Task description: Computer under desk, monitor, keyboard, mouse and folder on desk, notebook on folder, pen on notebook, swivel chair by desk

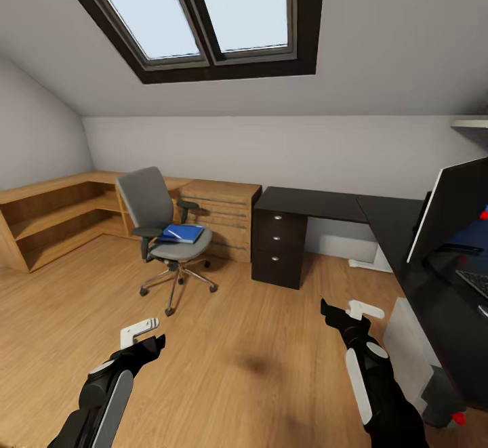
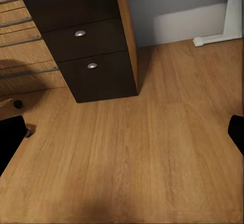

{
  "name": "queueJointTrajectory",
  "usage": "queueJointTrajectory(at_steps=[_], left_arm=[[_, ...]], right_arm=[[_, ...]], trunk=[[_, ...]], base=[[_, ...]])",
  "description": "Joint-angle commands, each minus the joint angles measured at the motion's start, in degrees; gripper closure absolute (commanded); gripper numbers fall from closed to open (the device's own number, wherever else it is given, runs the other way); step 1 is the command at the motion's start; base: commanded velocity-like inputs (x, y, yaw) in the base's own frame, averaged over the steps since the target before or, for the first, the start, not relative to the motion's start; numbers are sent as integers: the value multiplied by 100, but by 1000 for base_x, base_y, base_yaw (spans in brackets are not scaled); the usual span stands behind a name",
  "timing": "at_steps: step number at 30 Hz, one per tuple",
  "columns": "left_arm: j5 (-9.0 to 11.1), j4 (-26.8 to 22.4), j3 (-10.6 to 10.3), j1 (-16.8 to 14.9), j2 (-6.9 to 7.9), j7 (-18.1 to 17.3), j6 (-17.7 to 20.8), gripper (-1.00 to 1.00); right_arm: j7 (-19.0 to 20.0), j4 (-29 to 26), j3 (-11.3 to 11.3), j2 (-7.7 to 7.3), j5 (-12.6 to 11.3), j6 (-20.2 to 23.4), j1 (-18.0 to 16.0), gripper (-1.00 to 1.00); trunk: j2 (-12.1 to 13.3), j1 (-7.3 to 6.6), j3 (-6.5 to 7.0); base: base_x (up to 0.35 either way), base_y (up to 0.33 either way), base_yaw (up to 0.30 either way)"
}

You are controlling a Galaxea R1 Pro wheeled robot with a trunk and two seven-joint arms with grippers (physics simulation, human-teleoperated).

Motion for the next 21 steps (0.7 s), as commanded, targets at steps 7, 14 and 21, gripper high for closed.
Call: queueJointTrajectory(at_steps=[7,14,21], left_arm=[[59,-12,-3,-4,-3,44,22,-100],[58,-8,-20,-4,-4,44,22,-100],[52,-4,-36,-4,-5,50,16,-100]], right_arm=[[-16,-18,8,4,-18,29,4,-100],[-13,-27,33,4,-17,22,4,-100],[-15,-64,84,7,-19,22,4,-100]], trunk=[[279,-158,120],[519,-290,228],[519,-290,228]], base=[[-341,1,-5],[-306,-10,0],[-69,-5,0]])
